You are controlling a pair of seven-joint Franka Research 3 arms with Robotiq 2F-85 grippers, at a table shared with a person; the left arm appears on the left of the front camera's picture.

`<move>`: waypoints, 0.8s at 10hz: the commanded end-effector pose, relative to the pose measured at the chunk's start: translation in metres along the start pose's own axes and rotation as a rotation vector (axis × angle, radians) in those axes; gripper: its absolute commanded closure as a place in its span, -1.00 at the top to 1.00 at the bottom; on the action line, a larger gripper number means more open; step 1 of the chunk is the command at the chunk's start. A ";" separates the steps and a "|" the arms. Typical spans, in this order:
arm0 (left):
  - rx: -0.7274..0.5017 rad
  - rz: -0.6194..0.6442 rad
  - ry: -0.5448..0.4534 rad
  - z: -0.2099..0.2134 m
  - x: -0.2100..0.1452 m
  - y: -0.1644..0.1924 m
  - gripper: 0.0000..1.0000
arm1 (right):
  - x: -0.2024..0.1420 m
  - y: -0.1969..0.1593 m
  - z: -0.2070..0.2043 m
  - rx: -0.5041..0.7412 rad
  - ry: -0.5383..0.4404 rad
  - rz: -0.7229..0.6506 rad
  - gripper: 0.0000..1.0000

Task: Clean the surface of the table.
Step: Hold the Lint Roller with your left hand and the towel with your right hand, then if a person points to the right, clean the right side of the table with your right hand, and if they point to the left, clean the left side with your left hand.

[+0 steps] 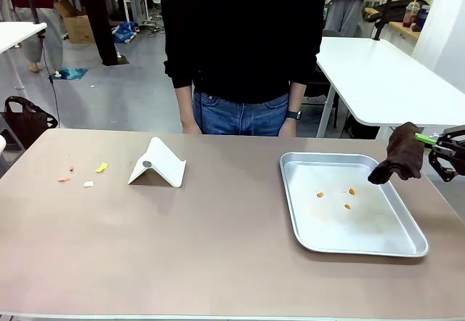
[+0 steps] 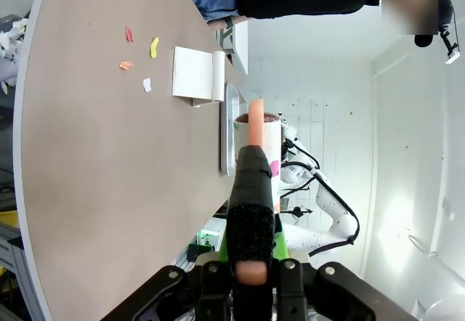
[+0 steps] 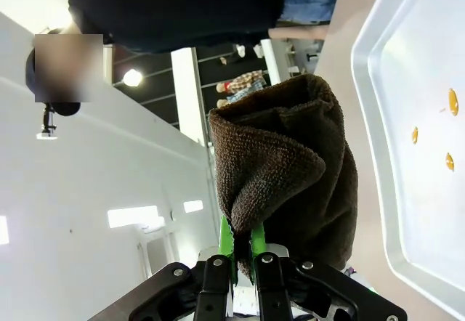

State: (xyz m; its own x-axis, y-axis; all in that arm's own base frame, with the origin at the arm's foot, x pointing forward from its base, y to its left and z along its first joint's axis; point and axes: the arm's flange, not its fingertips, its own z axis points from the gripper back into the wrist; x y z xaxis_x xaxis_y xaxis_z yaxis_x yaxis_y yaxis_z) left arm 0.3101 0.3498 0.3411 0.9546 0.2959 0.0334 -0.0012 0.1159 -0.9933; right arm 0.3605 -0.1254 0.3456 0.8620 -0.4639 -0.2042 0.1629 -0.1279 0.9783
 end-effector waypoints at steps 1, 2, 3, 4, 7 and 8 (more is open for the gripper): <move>0.006 -0.005 0.003 0.002 -0.002 -0.003 -1.00 | 0.000 0.005 0.001 0.022 -0.005 -0.006 -1.00; 0.006 -0.005 0.003 0.002 -0.002 -0.003 -1.00 | 0.000 0.005 0.001 0.022 -0.005 -0.006 -1.00; 0.006 -0.005 0.003 0.002 -0.002 -0.003 -1.00 | 0.000 0.005 0.001 0.022 -0.005 -0.006 -1.00; 0.006 -0.005 0.003 0.002 -0.002 -0.003 -1.00 | 0.000 0.005 0.001 0.022 -0.005 -0.006 -1.00; 0.006 -0.005 0.003 0.002 -0.002 -0.003 -1.00 | 0.000 0.005 0.001 0.022 -0.005 -0.006 -1.00; 0.006 -0.005 0.003 0.002 -0.002 -0.003 -1.00 | 0.000 0.005 0.001 0.022 -0.005 -0.006 -1.00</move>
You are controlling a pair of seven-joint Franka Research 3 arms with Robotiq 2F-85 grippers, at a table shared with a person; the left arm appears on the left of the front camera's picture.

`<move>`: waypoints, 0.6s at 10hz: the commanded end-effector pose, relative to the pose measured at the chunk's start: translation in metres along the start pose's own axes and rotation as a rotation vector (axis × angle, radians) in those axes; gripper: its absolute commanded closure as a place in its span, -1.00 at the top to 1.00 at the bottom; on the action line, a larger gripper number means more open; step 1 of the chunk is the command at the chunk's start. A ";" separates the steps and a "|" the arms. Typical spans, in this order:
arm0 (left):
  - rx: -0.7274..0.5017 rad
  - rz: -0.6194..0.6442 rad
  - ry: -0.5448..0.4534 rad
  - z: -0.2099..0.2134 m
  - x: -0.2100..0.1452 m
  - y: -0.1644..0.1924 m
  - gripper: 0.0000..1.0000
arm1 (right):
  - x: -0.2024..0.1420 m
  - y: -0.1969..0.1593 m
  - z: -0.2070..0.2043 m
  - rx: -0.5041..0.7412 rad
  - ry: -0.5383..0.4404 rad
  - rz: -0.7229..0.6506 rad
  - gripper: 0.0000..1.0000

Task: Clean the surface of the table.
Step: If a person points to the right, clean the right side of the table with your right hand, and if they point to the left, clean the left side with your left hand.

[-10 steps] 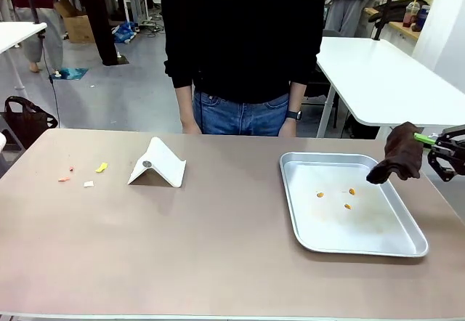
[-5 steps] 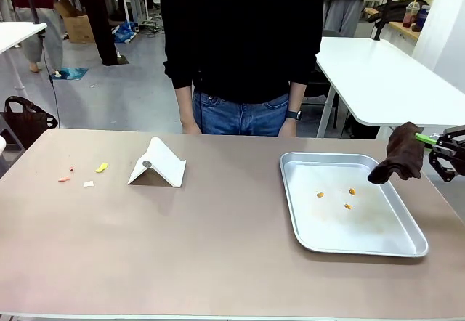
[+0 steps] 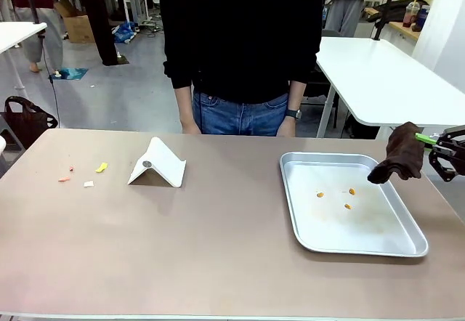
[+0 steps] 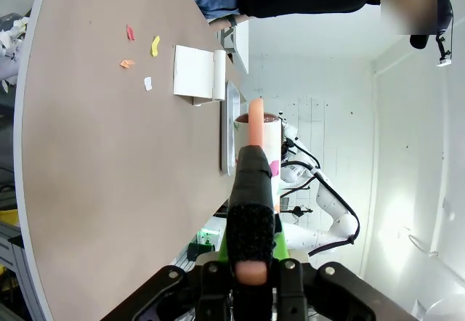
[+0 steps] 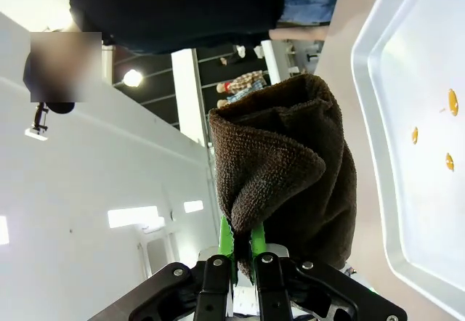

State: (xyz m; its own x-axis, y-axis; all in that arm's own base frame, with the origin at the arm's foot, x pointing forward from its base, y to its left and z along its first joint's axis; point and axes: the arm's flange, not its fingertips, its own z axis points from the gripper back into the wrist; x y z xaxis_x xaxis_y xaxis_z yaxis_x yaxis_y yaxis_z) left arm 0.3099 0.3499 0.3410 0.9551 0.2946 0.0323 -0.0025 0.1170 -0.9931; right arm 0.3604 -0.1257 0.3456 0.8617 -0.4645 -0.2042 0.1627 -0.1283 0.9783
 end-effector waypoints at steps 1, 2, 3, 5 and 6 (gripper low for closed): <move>0.005 -0.006 0.002 0.002 -0.002 -0.003 -1.00 | 0.000 0.005 0.001 0.021 -0.004 -0.006 -1.00; 0.005 -0.006 0.002 0.002 -0.002 -0.003 -1.00 | 0.000 0.005 0.001 0.021 -0.004 -0.006 -1.00; 0.005 -0.006 0.002 0.002 -0.002 -0.003 -1.00 | 0.000 0.005 0.001 0.021 -0.004 -0.006 -1.00; 0.005 -0.006 0.002 0.002 -0.002 -0.003 -1.00 | 0.000 0.005 0.001 0.021 -0.004 -0.006 -1.00; 0.005 -0.006 0.002 0.002 -0.002 -0.003 -1.00 | 0.000 0.005 0.001 0.021 -0.004 -0.006 -1.00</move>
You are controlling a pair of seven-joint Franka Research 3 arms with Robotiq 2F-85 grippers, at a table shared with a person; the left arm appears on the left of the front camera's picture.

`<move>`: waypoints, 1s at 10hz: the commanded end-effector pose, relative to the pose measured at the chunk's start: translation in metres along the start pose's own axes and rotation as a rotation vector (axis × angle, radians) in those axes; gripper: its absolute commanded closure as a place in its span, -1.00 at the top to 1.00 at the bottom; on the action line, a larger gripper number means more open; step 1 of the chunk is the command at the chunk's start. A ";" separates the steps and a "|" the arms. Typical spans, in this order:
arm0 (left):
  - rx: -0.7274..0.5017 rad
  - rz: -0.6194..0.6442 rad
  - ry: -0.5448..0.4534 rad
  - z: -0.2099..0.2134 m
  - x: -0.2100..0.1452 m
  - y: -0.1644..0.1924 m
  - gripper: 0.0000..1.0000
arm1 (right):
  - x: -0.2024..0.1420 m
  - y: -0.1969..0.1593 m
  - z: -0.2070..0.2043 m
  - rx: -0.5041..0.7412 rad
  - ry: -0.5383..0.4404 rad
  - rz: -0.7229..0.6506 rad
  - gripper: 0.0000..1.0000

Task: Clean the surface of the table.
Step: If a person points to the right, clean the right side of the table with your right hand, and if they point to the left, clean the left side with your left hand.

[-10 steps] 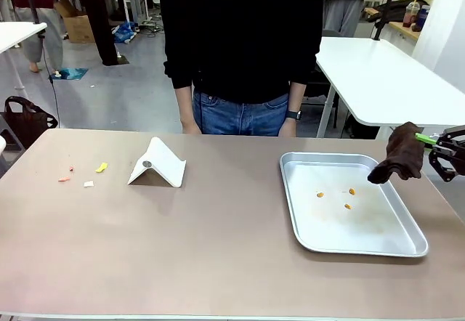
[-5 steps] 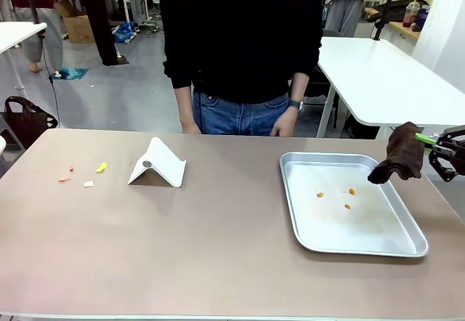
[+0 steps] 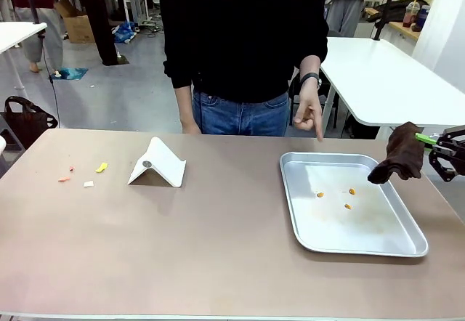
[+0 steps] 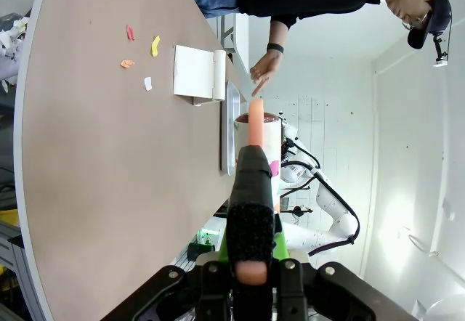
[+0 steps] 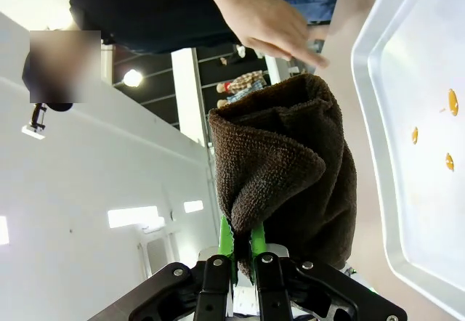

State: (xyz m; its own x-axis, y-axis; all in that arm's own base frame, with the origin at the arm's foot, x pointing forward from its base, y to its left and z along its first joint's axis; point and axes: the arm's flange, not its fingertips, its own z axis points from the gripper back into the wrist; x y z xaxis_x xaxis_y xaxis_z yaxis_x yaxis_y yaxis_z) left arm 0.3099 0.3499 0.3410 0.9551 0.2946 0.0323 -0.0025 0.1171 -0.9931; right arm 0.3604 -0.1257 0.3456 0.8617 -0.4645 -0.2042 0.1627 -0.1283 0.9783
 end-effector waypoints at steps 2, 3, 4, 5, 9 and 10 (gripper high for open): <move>0.005 -0.006 0.002 0.002 -0.002 -0.003 -1.00 | 0.000 0.005 0.001 0.021 -0.004 -0.006 -1.00; 0.005 -0.006 0.002 0.002 -0.002 -0.003 -1.00 | 0.000 0.005 0.001 0.021 -0.004 -0.006 -1.00; 0.005 -0.006 0.002 0.002 -0.002 -0.003 -1.00 | 0.000 0.005 0.001 0.021 -0.004 -0.006 -1.00; 0.005 -0.006 0.002 0.002 -0.002 -0.003 -1.00 | 0.000 0.005 0.001 0.021 -0.004 -0.006 -1.00; 0.005 -0.006 0.002 0.002 -0.002 -0.003 -1.00 | -0.004 0.003 -0.008 -0.056 -0.011 0.059 -0.81; 0.005 -0.006 0.002 0.002 -0.002 -0.003 -1.00 | -0.006 0.006 -0.021 -0.158 -0.027 0.130 -0.81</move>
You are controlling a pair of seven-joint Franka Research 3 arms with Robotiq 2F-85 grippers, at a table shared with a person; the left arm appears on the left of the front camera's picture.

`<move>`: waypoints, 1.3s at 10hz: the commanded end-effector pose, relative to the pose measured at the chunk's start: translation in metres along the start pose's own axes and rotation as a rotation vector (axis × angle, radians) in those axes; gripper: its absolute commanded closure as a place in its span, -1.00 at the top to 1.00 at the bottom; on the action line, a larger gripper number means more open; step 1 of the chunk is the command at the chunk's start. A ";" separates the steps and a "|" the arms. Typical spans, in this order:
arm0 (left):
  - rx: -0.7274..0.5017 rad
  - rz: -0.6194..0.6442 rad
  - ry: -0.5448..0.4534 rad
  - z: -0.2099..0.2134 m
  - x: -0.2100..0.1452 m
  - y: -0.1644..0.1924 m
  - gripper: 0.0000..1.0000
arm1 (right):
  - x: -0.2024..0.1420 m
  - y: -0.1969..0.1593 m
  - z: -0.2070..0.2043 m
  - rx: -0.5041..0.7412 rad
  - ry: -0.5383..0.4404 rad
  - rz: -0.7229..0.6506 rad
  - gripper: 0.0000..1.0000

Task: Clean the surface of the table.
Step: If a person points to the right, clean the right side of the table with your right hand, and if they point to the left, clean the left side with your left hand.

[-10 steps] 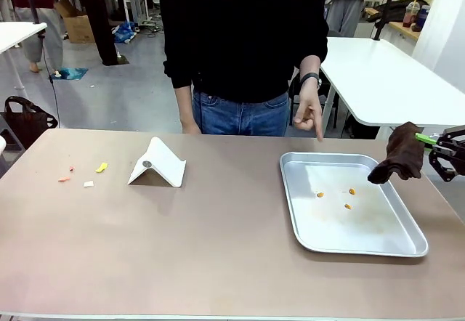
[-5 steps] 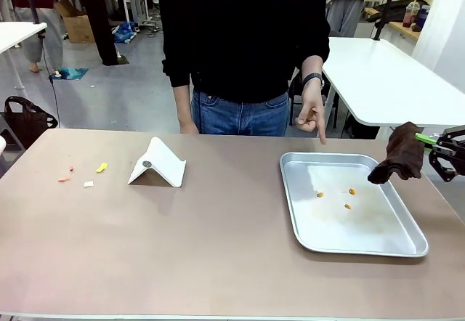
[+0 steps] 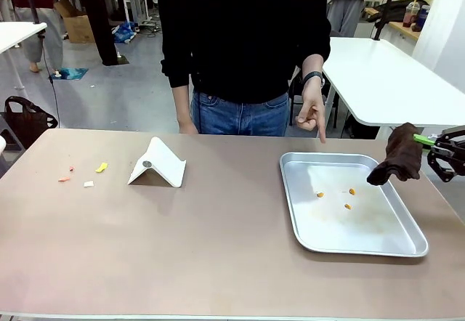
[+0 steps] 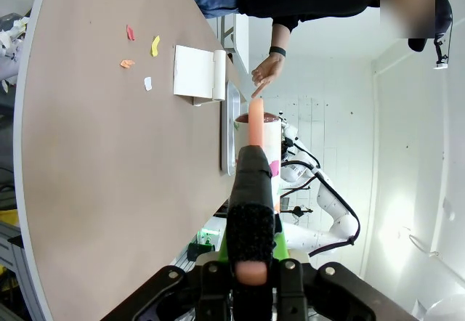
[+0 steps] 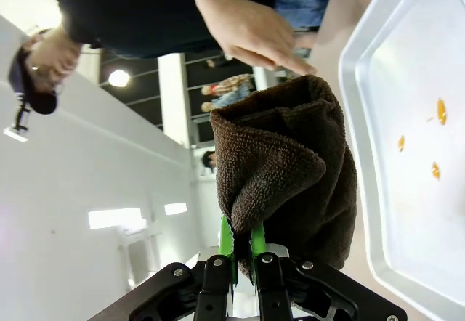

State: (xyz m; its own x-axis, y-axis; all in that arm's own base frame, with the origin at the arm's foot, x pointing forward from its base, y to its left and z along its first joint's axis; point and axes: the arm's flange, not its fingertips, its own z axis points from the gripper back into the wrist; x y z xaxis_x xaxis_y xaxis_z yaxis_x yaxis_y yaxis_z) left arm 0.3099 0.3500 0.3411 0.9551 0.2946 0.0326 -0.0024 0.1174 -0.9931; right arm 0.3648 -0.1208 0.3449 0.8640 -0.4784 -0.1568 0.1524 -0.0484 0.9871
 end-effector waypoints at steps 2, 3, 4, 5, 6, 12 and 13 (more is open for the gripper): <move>0.004 -0.006 0.002 0.002 -0.002 -0.003 -1.00 | -0.010 0.018 -0.045 -0.335 -0.035 0.231 -0.81; 0.004 -0.006 0.002 0.002 -0.002 -0.003 -1.00 | -0.012 0.024 -0.058 -0.468 -0.063 0.305 -0.81; 0.004 -0.006 0.002 0.002 -0.002 -0.003 -1.00 | -0.014 0.032 -0.070 -0.600 -0.096 0.392 -0.81; 0.004 -0.006 0.002 0.002 -0.002 -0.003 -1.00 | -0.015 0.041 -0.081 -0.705 -0.108 0.452 -0.81; 0.004 -0.006 0.002 0.002 -0.002 -0.003 -1.00 | -0.016 0.047 -0.088 -0.793 -0.117 0.519 -0.81; 0.004 -0.006 0.002 0.002 -0.002 -0.003 -1.00 | -0.005 0.053 -0.112 -1.256 -0.104 0.704 -0.81; 0.004 -0.006 0.002 0.002 -0.002 -0.003 -1.00 | -0.001 0.048 -0.118 -1.279 -0.075 0.701 -0.81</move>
State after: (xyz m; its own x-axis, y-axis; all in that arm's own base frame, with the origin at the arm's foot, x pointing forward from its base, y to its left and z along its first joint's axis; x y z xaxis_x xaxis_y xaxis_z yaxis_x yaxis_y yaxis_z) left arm 0.3102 0.3511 0.3406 0.9550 0.2949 0.0318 -0.0037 0.1190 -0.9929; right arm 0.4282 -0.0274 0.3822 0.9075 -0.1106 0.4052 0.0412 0.9835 0.1763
